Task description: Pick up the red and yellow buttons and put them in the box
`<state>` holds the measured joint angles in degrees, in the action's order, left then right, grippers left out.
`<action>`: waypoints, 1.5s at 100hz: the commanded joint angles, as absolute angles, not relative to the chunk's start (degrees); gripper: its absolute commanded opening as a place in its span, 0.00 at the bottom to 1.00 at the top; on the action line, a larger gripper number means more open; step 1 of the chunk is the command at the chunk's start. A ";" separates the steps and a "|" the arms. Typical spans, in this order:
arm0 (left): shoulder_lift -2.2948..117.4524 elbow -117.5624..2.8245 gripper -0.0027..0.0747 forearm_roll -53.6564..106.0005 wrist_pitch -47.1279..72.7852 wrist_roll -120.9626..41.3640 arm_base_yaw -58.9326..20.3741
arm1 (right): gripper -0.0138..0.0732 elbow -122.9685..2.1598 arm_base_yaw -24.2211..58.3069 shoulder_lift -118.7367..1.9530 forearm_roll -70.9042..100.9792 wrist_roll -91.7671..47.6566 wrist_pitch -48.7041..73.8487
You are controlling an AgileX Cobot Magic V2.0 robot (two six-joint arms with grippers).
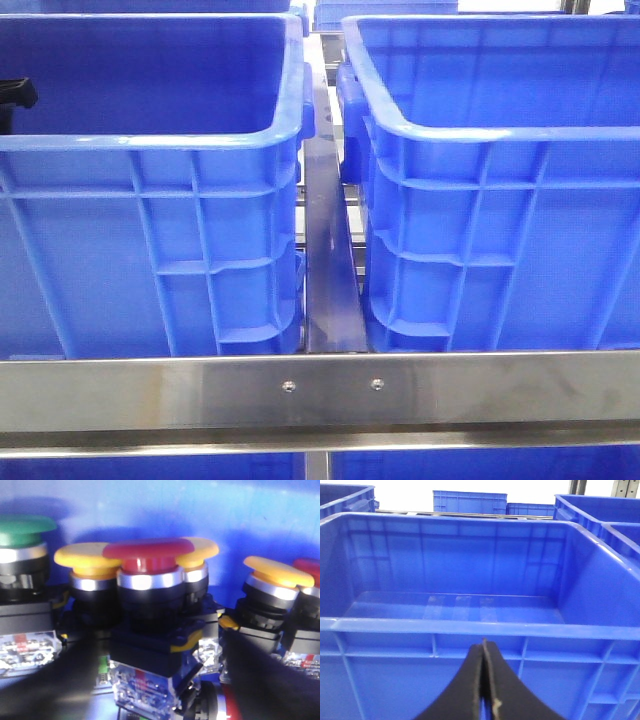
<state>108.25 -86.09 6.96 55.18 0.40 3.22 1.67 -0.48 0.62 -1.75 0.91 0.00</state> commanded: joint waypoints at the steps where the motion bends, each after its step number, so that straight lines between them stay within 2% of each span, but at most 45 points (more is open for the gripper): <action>1: 105.51 -87.85 0.39 7.87 54.51 0.48 3.12 | 0.08 0.73 -0.40 1.95 -2.25 0.87 -4.30; 10: 105.51 -87.85 0.34 7.87 54.51 0.48 3.12 | 0.08 0.73 -0.40 1.95 -2.25 0.87 -4.30; 40: 102.41 -87.85 0.33 7.99 54.00 -2.36 3.02 | 0.08 0.73 -0.40 1.95 -2.25 0.87 -4.30; 74: 88.50 -80.75 0.33 9.40 48.28 -4.83 1.29 | 0.08 0.73 -0.40 1.95 -2.25 0.87 -4.30; 94: 80.15 -75.55 0.33 19.32 47.51 -15.36 -0.12 | 0.08 0.73 -0.40 1.95 -2.25 0.87 -4.30; 121: 73.05 -73.92 0.33 28.88 47.33 -24.13 -9.82 | 0.08 0.73 -0.40 1.95 -2.25 0.87 -4.35; 150: 74.34 -73.92 0.33 34.30 44.50 -26.62 -25.14 | 0.08 0.73 -0.40 1.95 -2.25 0.87 -4.65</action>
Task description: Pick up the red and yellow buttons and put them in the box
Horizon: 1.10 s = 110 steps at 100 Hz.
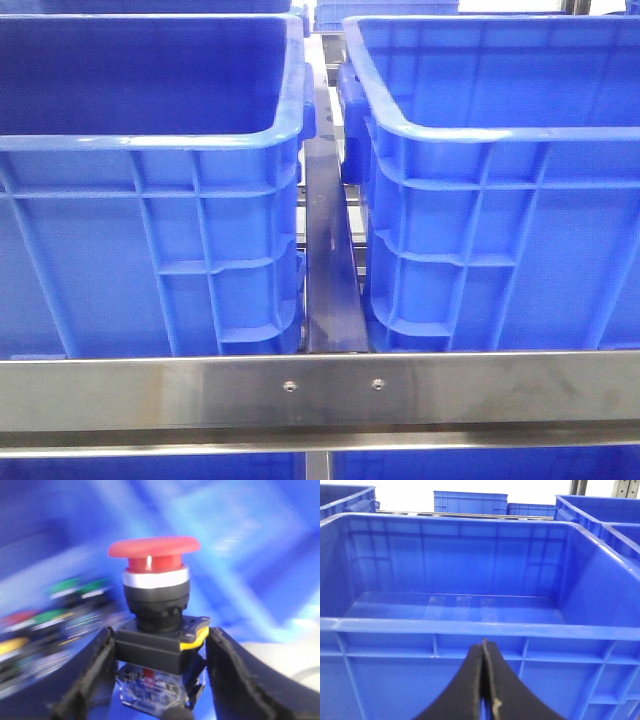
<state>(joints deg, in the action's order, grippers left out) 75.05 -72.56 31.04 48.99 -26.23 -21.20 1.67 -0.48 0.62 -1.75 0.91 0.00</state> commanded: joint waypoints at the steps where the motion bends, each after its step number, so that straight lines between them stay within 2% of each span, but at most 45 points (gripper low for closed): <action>1: 74.32 -73.92 0.33 34.30 44.19 -26.62 -25.81 | 0.08 0.73 -0.40 1.95 -2.25 0.87 -4.65; 30: 79.66 -73.92 0.33 39.96 39.88 -26.62 -36.61 | 0.08 -0.73 -0.40 1.95 -2.25 0.87 -6.30; 54: 83.24 -73.92 0.33 40.11 39.79 -26.62 -37.91 | 0.08 -12.69 -0.40 0.03 0.64 0.98 14.54; 76: 83.53 -73.92 0.33 40.11 39.75 -26.62 -37.91 | 0.10 -23.54 -0.40 -10.03 5.93 0.93 30.11; 81: 83.53 -73.92 0.33 40.11 39.75 -26.62 -37.91 | 0.17 -26.05 -0.40 -13.08 7.46 0.93 32.94; 88: 83.53 -73.92 0.33 40.11 39.75 -26.62 -37.91 | 0.34 -29.45 -0.40 -17.43 10.23 0.87 35.45; 98: 83.53 -73.92 0.33 40.11 39.75 -26.62 -37.91 | 0.71 -34.03 -0.40 -22.87 14.49 0.79 36.78; 103: 83.53 -73.92 0.33 40.11 39.75 -26.62 -37.91 | 0.85 -35.96 -0.40 -25.41 17.00 0.00 36.95; 107: 83.53 -73.92 0.33 40.11 39.87 -26.62 -37.91 | 0.93 -37.25 -0.40 -27.52 19.59 -1.00 37.02; 110: 83.53 -73.92 0.33 40.11 40.09 -26.62 -37.91 | 0.91 -38.48 -0.40 -28.90 21.63 -2.04 37.02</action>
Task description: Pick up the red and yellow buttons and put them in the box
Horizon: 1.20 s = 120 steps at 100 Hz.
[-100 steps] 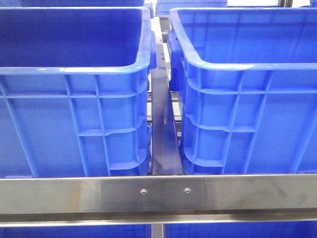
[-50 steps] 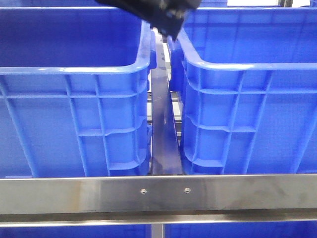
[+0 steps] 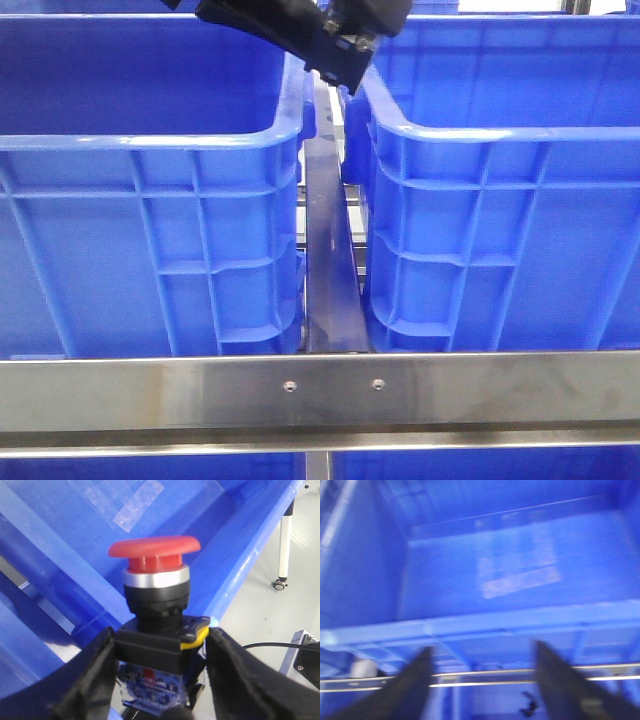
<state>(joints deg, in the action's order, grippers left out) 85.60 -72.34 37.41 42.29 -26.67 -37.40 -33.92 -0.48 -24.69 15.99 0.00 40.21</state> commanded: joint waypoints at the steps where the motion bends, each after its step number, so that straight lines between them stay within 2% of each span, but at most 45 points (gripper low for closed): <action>1: 83.53 -73.92 0.33 40.11 40.21 -26.62 -37.91 | 0.91 -38.71 -0.40 -29.58 22.78 -2.29 37.02; 23: 83.53 -73.92 0.33 40.11 40.36 -26.62 -37.91 | 0.82 -45.12 -0.40 -39.44 44.75 -13.50 38.51; 54: 83.53 -73.92 0.33 40.11 42.23 -26.62 -37.91 | 0.81 -52.03 -0.33 -56.63 68.46 -26.49 50.80; 92: 83.53 -73.92 0.33 41.03 42.71 -26.62 -37.91 | 0.81 -61.46 9.32 -72.85 70.27 -28.33 51.98; 120: 83.53 -73.92 0.33 41.03 42.85 -26.62 -37.91 | 0.81 -63.94 12.60 -77.24 70.27 -28.28 53.26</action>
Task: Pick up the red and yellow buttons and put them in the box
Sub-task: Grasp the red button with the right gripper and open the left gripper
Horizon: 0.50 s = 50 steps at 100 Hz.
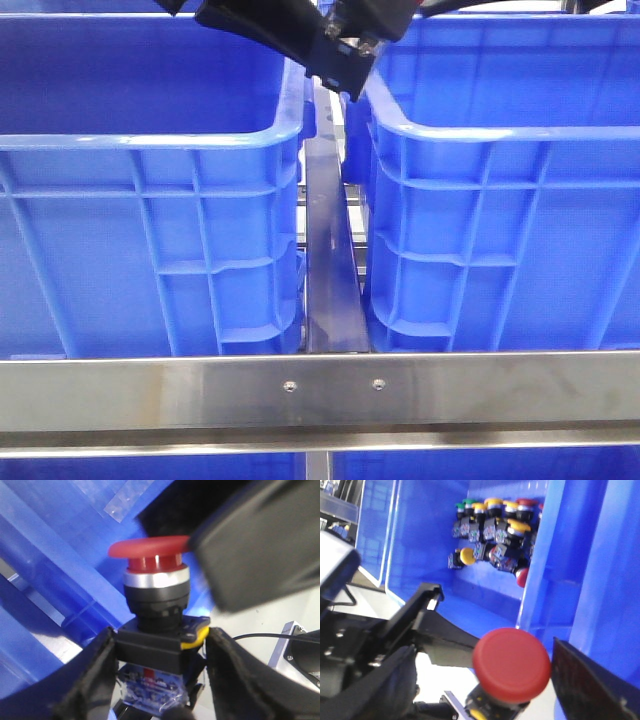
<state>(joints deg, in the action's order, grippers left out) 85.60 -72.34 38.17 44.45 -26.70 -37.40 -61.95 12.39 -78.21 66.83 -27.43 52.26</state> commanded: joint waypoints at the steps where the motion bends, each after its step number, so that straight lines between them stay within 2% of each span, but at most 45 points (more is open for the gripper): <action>1: 83.53 -73.92 0.33 41.03 42.85 -26.62 -37.91 | 0.81 -63.94 12.60 -77.27 70.22 -28.28 53.26; 9: 83.53 -73.92 0.33 41.14 42.85 -26.62 -37.91 | 0.75 -63.94 12.60 -77.26 70.21 -28.28 53.38; 26: 83.53 -73.92 0.33 41.14 42.85 -26.62 -37.91 | 0.46 -63.94 12.60 -77.26 70.21 -28.62 53.33; 33: 83.53 -73.92 0.35 41.14 42.85 -26.73 -37.91 | 0.45 -63.94 12.60 -77.26 70.21 -29.76 53.26; 40: 83.53 -73.92 0.43 41.14 42.85 -26.73 -37.91 | 0.45 -63.94 12.60 -77.26 70.21 -29.83 53.26; 45: 83.53 -73.92 0.52 41.14 42.85 -26.73 -37.91 | 0.45 -63.94 12.60 -77.26 70.21 -29.83 53.31; 50: 83.53 -74.05 0.67 41.14 42.85 -26.73 -37.91 | 0.45 -63.94 12.60 -77.26 70.21 -29.83 53.31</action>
